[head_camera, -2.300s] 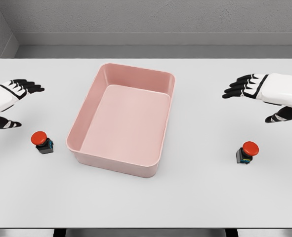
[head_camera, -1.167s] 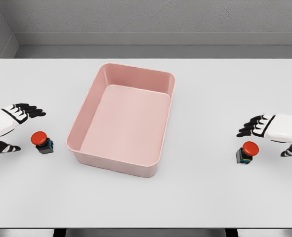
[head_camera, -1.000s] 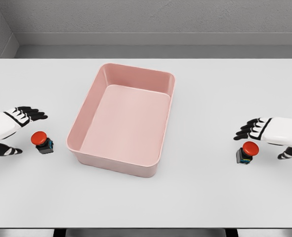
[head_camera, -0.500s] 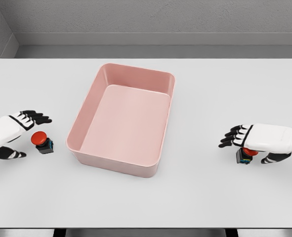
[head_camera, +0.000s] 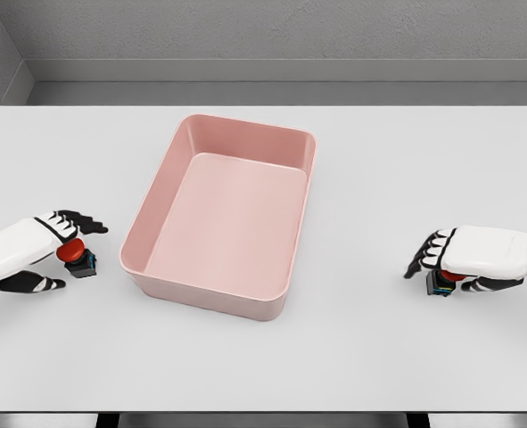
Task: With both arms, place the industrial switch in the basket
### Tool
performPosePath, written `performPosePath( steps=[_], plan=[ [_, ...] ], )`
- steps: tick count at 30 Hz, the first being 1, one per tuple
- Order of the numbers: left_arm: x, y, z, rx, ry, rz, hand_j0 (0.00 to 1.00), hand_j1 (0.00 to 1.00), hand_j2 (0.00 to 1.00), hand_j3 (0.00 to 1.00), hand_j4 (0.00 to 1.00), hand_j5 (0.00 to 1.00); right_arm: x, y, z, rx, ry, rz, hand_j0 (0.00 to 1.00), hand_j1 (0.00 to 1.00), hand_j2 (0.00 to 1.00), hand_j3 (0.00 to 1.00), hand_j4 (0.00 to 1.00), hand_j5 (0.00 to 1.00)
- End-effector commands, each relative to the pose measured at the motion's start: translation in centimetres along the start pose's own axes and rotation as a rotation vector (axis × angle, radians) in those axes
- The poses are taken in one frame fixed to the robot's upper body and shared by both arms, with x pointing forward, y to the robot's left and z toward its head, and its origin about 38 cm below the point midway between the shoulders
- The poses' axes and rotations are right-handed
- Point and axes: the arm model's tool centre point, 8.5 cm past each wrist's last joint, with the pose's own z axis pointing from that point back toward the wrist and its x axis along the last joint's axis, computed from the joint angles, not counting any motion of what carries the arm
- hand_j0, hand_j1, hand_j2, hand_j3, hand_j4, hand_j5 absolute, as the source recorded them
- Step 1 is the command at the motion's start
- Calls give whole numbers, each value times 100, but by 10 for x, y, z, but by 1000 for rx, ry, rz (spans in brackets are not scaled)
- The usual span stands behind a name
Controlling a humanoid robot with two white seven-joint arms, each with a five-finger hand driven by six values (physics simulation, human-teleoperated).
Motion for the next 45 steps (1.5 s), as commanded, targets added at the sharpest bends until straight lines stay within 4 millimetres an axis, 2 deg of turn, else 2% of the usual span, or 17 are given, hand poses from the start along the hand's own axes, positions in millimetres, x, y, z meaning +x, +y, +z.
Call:
performPosePath(
  steps=[1, 3, 8, 10, 14, 19, 29, 35, 45],
  plan=[
    [0, 0, 0, 3, -1, 6, 85, 85, 85, 85, 85, 85, -1, 0, 3, 3, 7, 0, 72, 72, 72, 72, 72, 72],
    [-1, 4, -1, 8, 0, -1, 76, 76, 76, 76, 76, 76, -2, 0, 6, 8, 13, 0, 69, 69, 69, 69, 69, 69],
    [-2, 5, 0, 1, 3, -3, 70, 70, 70, 70, 70, 70, -2, 0, 7, 11, 17, 5, 64, 64, 64, 64, 64, 64],
    [-2, 5, 0, 1, 3, -3, 70, 70, 70, 70, 70, 70, -2, 0, 7, 12, 16, 7, 64, 64, 64, 64, 64, 64],
    [-2, 3, 0, -1, 3, -1, 64, 64, 64, 64, 64, 64, -2, 0, 7, 12, 16, 7, 64, 64, 64, 64, 64, 64],
    [-2, 4, 0, -10, 3, -2, 56, 56, 56, 56, 56, 56, -2, 0, 7, 12, 16, 7, 56, 56, 56, 56, 56, 56],
    [-1, 7, 1, -1, -2, 2, 55, 55, 55, 55, 55, 55, -4, -3, 9, 3, 24, 13, 49, 49, 49, 49, 49, 49],
    [-3, 11, 3, 5, 1, 5, 55, 55, 55, 55, 55, 55, -8, -18, 13, -34, 40, 35, 49, 49, 49, 49, 49, 49],
    [-14, 38, 17, 39, 36, -21, 55, 55, 55, 55, 55, 55, -12, -41, 17, -93, 54, 67, 49, 49, 49, 49, 49, 49]
  ],
)
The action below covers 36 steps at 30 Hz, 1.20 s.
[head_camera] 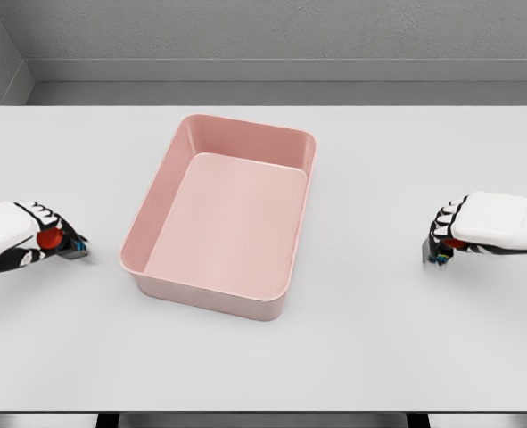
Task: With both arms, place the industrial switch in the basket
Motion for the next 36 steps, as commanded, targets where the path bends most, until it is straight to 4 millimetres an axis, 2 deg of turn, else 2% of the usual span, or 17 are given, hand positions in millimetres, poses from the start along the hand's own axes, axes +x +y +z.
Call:
performPosePath(
  steps=[1, 9, 10, 19, 21, 26, 34, 36],
  plan=[
    [-3, 9, 4, 13, 10, -5, 55, 55, 55, 55, 55, 55, -1, -5, 0, -16, 2, 0, 49, 49, 49, 49, 49, 49],
    [-8, 21, 4, 35, 17, -16, 55, 55, 55, 55, 55, 55, -1, -17, -3, -50, -3, 20, 49, 49, 49, 49, 49, 49],
    [-9, 22, 4, 38, 19, -16, 55, 55, 55, 55, 55, 55, -1, -23, -9, -69, -13, 27, 49, 49, 49, 49, 49, 49],
    [-9, 46, -2, 94, 5, -45, 55, 55, 55, 55, 55, 55, 5, -39, -19, -117, -41, 52, 48, 48, 48, 48, 48, 48],
    [-8, 52, -4, 106, 0, -55, 55, 55, 55, 55, 55, 55, 5, -50, -21, -142, -48, 70, 48, 48, 48, 48, 48, 48],
    [-5, 63, -10, 138, -16, -69, 55, 55, 55, 55, 55, 55, 8, -58, -30, -170, -67, 78, 47, 47, 47, 47, 47, 47],
    [16, 67, -22, 167, -85, -79, 55, 55, 55, 55, 55, 55, 10, -73, -35, -205, -82, 101, 46, 46, 46, 46, 46, 46],
    [22, 72, -33, 183, -115, -83, 55, 55, 55, 55, 55, 55, 12, -78, -38, -219, -90, 106, 46, 46, 46, 46, 46, 46]
  ],
)
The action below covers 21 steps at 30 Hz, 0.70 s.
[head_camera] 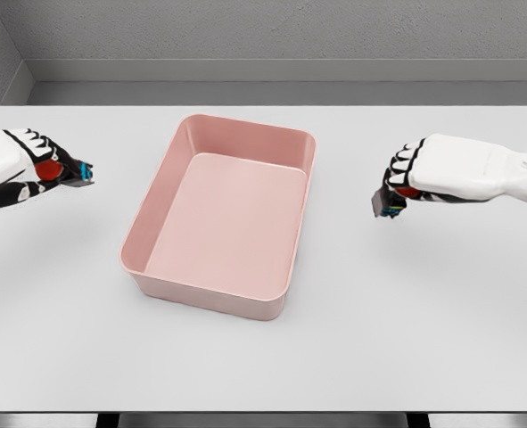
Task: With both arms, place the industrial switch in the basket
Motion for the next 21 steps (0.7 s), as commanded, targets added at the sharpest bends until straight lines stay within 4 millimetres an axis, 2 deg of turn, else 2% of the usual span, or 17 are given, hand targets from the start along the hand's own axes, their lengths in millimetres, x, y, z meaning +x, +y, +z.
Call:
performPosePath(
  steps=[1, 5, 12, 16, 18, 21],
  plan=[
    [8, -10, -7, -7, -28, 25, 55, 55, 55, 55, 55, 55, 2, -1, -6, -14, -13, -7, 46, 46, 46, 46, 46, 46],
    [13, -9, -13, 7, -47, 25, 55, 55, 55, 55, 55, 55, 6, -3, -20, -14, -43, -6, 46, 46, 46, 46, 46, 46],
    [29, -9, -25, 18, -104, 25, 56, 56, 56, 56, 56, 56, 8, -13, -29, -40, -60, 8, 46, 46, 46, 46, 46, 46],
    [37, -9, -31, 30, -130, 26, 56, 56, 56, 56, 56, 56, 9, -26, -36, -70, -75, 28, 46, 46, 46, 46, 46, 46],
    [45, -11, -44, 40, -166, 35, 56, 56, 56, 56, 56, 56, 10, -31, -40, -84, -85, 36, 46, 46, 46, 46, 46, 46],
    [51, -11, -52, 41, -194, 36, 56, 56, 56, 56, 56, 56, 13, -35, -47, -101, -102, 40, 46, 46, 46, 46, 46, 46]
  ],
)
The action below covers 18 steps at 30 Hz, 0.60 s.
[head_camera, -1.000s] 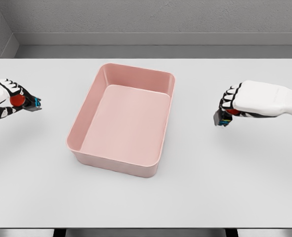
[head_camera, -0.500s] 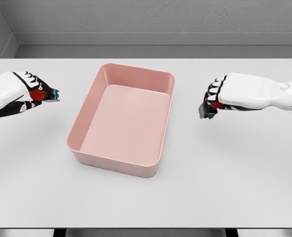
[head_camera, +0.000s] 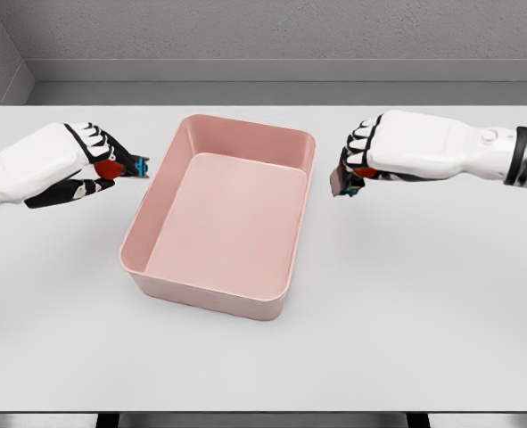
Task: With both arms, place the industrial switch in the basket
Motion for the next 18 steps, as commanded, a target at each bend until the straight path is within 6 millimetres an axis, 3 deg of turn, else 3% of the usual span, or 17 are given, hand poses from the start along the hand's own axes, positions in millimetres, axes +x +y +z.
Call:
performPosePath(
  steps=[1, 14, 15, 17, 18],
  plan=[
    [7, -12, -8, -7, -27, 34, 56, 56, 56, 56, 56, 56, 2, -1, -6, -14, -14, -7, 46, 46, 46, 46, 46, 46],
    [35, -19, -61, -23, -177, 46, 59, 59, 59, 59, 59, 59, 5, -5, -16, -35, -34, -5, 46, 46, 46, 46, 46, 46],
    [38, -19, -64, -14, -187, 47, 65, 65, 65, 65, 65, 65, 5, -5, -16, -35, -34, -5, 46, 46, 46, 46, 46, 46],
    [45, -13, -67, 0, -209, 31, 100, 100, 100, 100, 100, 100, 5, -5, -16, -35, -34, -5, 46, 46, 46, 46, 46, 46],
    [46, -12, -68, 7, -214, 30, 100, 100, 100, 100, 100, 100, 5, -5, -16, -34, -33, -4, 46, 46, 46, 46, 46, 46]
  ],
)
